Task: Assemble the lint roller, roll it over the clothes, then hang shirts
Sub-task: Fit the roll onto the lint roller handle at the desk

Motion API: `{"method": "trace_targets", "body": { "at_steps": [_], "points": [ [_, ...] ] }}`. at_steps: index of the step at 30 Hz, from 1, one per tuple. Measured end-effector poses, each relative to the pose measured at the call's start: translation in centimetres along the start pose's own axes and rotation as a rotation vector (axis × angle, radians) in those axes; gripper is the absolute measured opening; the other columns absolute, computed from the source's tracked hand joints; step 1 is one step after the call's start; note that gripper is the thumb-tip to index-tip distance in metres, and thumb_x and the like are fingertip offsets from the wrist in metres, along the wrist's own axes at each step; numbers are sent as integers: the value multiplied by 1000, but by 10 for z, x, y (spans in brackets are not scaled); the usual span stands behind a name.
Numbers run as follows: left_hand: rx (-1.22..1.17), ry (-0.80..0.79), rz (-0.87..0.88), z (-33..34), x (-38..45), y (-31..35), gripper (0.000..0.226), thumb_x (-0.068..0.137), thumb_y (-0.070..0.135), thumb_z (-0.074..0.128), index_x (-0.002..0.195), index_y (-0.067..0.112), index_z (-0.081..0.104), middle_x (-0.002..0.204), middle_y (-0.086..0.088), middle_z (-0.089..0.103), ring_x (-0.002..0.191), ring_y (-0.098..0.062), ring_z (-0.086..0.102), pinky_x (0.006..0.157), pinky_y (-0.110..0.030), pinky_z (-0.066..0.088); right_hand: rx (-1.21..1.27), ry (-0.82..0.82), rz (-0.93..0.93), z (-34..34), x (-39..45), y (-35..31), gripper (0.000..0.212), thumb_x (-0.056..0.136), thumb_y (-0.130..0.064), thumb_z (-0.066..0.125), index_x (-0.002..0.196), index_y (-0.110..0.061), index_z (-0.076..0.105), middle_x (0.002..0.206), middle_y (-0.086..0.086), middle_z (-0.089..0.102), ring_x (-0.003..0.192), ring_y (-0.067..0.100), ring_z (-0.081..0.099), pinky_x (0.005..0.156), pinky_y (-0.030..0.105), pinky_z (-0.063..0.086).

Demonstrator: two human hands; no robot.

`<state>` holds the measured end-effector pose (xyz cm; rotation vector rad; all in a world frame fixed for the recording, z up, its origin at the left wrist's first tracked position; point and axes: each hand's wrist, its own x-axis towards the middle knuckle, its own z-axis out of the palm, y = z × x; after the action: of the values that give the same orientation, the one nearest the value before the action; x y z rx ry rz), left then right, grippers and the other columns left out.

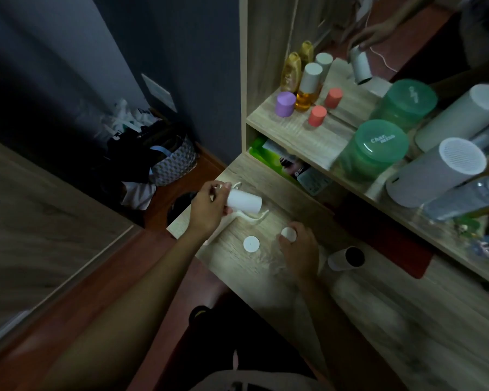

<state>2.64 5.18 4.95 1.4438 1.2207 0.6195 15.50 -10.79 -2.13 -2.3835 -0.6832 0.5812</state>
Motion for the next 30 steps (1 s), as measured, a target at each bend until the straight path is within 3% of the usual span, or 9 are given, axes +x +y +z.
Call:
{"method": "trace_targets", "body": {
  "at_steps": [2, 5, 9, 13, 16, 19, 23, 27, 30],
  "points": [
    [8, 14, -6, -5, 1, -2, 27, 94, 29, 57, 109, 6, 59, 87, 8, 59, 64, -14, 67, 58, -33, 59, -76, -16, -21, 3, -2, 2, 34, 85, -26, 65, 117, -17, 58, 121, 7, 57, 105, 25, 57, 79, 30, 42],
    [4, 19, 3, -12, 3, -1, 25, 94, 28, 57, 107, 7, 57, 90, 4, 59, 56, -3, 65, 51, -23, 57, -123, -33, 16, 7, -4, -1, 32, 86, -30, 63, 117, -24, 55, 127, 6, 51, 104, 24, 57, 80, 33, 45],
    [15, 41, 10, -27, 8, -2, 30, 92, 33, 60, 107, 7, 56, 96, -10, 65, 73, -21, 68, 62, -34, 58, -87, 15, 63, 5, -8, -9, 43, 86, -44, 61, 124, -26, 51, 126, 7, 48, 98, 24, 58, 75, 32, 47],
    [-16, 96, 21, -50, 12, -5, 28, 89, 33, 63, 105, 13, 52, 100, -9, 64, 72, -20, 68, 63, -29, 57, -46, 180, -33, 8, -15, -32, 50, 89, -47, 56, 130, -19, 48, 127, 9, 46, 97, 21, 57, 71, 30, 48],
    [-35, 141, 11, -82, 18, -14, 26, 83, 42, 66, 100, 32, 49, 105, -8, 65, 84, -22, 69, 77, -41, 58, 7, 242, -175, 18, -13, -61, 49, 89, -44, 56, 129, -16, 50, 128, 10, 48, 104, 21, 57, 80, 37, 55],
    [15, 149, 25, -124, 31, -26, 22, 77, 51, 64, 94, 48, 50, 107, -2, 64, 98, -24, 65, 86, -50, 54, 26, 238, -296, 35, -11, -99, 51, 92, -40, 55, 135, -13, 48, 137, 11, 48, 122, 22, 50, 96, 37, 48],
    [92, 137, 110, -186, 49, -34, 29, 90, 25, 62, 117, 16, 58, 111, -4, 62, 101, -14, 57, 79, -13, 46, 27, 130, -277, 81, -16, -165, 59, 96, -42, 47, 145, -13, 34, 151, 10, 35, 140, 22, 32, 111, 36, 31],
    [141, 124, 86, -265, 77, -55, 29, 89, 23, 64, 116, 13, 60, 106, -4, 63, 103, -20, 59, 83, -28, 48, 29, 73, -294, 146, -31, -235, 61, 97, -45, 42, 149, -18, 28, 156, 2, 28, 144, 17, 22, 116, 34, 22],
    [177, 95, 70, -318, 101, -75, 30, 88, 21, 65, 117, 17, 58, 106, -1, 63, 100, -17, 58, 77, -24, 46, 23, 29, -333, 198, -39, -274, 59, 98, -42, 43, 149, -15, 30, 155, 3, 29, 144, 18, 23, 117, 37, 24]
  ]
}}
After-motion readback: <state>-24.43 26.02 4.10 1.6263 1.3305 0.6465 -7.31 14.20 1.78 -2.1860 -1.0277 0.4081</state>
